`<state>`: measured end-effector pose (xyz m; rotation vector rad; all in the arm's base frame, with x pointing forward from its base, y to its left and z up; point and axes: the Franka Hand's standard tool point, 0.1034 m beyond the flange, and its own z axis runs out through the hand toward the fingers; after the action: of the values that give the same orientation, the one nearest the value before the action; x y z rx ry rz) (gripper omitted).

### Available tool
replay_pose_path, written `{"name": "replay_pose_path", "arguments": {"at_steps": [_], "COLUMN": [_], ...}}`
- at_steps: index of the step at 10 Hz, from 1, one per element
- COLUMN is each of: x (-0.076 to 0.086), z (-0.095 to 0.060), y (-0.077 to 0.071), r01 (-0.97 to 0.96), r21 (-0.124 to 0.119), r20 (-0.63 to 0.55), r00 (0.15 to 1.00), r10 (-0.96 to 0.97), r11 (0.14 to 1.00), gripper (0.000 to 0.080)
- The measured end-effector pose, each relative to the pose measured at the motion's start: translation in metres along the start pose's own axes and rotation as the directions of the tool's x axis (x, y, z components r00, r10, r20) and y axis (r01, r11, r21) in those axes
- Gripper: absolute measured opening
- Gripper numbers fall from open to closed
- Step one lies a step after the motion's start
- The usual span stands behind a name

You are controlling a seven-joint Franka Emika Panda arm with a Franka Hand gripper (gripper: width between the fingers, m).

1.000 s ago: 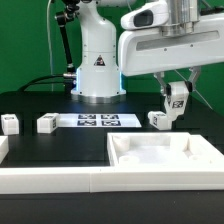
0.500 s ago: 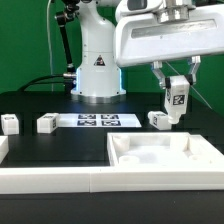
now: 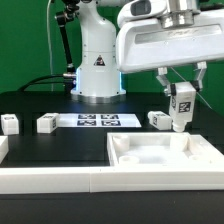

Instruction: Assemble square table

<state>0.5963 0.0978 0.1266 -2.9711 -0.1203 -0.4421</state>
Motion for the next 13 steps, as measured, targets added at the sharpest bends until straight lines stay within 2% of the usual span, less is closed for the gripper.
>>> {"name": "replay_pose_path", "arguments": {"at_steps": [3, 5, 7, 10, 13], "x": [-0.002, 0.001, 0.006, 0.015, 0.015], "z": [0.002, 0.005, 0.010, 0.011, 0.013], "y": [0.001, 0.004, -0.001, -0.006, -0.008], "r01": [0.000, 0.005, 0.012, 0.040, 0.057], "r21": [-0.005, -0.023, -0.032, -0.033, -0.037], "r20": [-0.026, -0.137, -0.245, -0.255, -0.259], "r00": [1.000, 0.990, 0.969, 0.966, 0.964], "r10": [0.000, -0.008, -0.019, -0.047, -0.065], "r11": [1.000, 1.000, 0.999, 0.999, 0.998], "gripper": [0.0290, 0.0290, 0.0290, 0.0290, 0.0290]}}
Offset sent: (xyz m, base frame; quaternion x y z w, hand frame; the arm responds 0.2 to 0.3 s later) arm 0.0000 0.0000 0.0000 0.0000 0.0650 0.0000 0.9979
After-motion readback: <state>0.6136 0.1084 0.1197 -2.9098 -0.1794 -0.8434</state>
